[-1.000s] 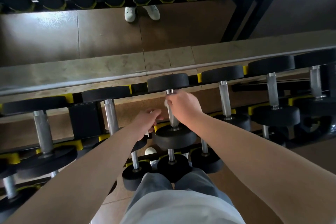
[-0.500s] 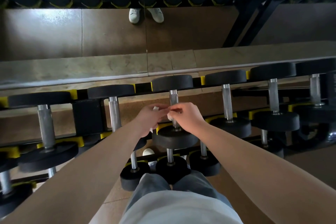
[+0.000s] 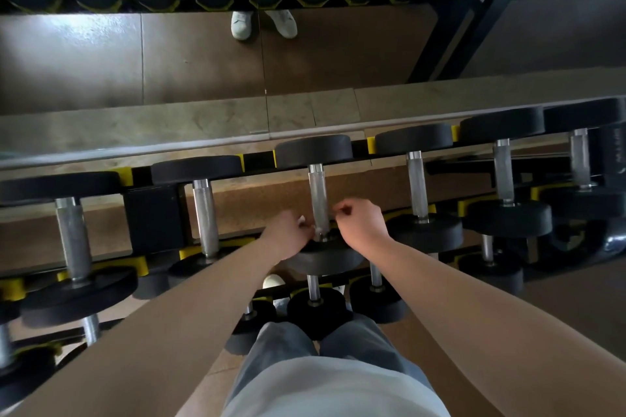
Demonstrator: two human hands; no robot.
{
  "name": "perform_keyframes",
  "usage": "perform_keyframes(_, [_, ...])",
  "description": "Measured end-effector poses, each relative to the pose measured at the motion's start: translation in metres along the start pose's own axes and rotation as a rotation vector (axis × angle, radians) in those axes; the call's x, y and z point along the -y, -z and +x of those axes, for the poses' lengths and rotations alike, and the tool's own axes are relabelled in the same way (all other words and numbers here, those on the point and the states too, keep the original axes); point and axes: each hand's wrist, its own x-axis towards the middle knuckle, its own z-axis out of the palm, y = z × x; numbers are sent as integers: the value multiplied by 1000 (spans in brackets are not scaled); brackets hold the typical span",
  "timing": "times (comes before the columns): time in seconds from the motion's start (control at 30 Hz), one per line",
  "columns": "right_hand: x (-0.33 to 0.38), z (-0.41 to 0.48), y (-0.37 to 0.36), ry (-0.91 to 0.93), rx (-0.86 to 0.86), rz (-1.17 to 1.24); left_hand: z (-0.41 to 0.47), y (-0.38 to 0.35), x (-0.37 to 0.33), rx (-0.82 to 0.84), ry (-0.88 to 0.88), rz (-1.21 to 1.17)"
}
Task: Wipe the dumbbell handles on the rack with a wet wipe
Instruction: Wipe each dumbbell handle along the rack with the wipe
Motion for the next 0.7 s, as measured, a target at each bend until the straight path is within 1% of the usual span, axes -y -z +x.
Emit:
perform_keyframes(0.03, [0, 0, -1, 1, 10, -4, 3, 2, 0, 2, 19, -4])
perform_keyframes(0.07, [1, -1, 0, -1, 18, -1, 7, 4, -1, -21, 46, -94])
perform_keyframes(0.1, [3, 0, 1, -5, 24, 14, 11, 7, -4, -59, 94, -272])
perform_keyframes(0.13, [5, 1, 2, -10, 26, 38, 15, 11, -9, -107, 137, -502])
perform_keyframes(0.2, [7, 3, 5, -18, 19, 86, 22, 20, -23, -148, 170, -932])
perform_keyframes(0.23, [8, 3, 6, -22, 16, 104, 23, 23, -29, -146, 161, -1073])
perform_keyframes(0.27, [8, 3, 8, -28, 15, 117, 24, 24, -32, -144, 150, -1115])
perform_keyframes(0.3, [7, 4, 9, -36, 17, 125, 22, 22, -32, -136, 140, -1069])
perform_keyframes(0.33, [6, 4, 10, -44, 21, 129, 19, 19, -29, -112, 139, -973])
perform_keyframes(0.37, [5, 4, 9, -54, 30, 129, 16, 16, -23, -64, 140, -838])
perform_keyframes(0.47, [0, 4, 7, -82, 86, 79, 5, 15, -9, 171, 108, -361])
perform_keyframes(0.5, [-1, 6, 7, -88, 102, 60, 4, 16, -7, 223, 86, -252])
perform_keyframes(0.53, [0, 7, 7, -93, 109, 49, 7, 18, -7, 238, 69, -181])
perform_keyframes(0.57, [1, 8, 9, -96, 112, 43, 10, 22, -8, 227, 67, -150])
perform_keyframes(0.6, [3, 10, 10, -99, 116, 45, 14, 24, -9, 195, 76, -176])
perform_keyframes(0.63, [5, 11, 11, -102, 121, 57, 19, 25, -11, 151, 89, -262])
perform_keyframes(0.7, [7, 12, 12, -110, 128, 81, 29, 28, -20, 27, 114, -516])
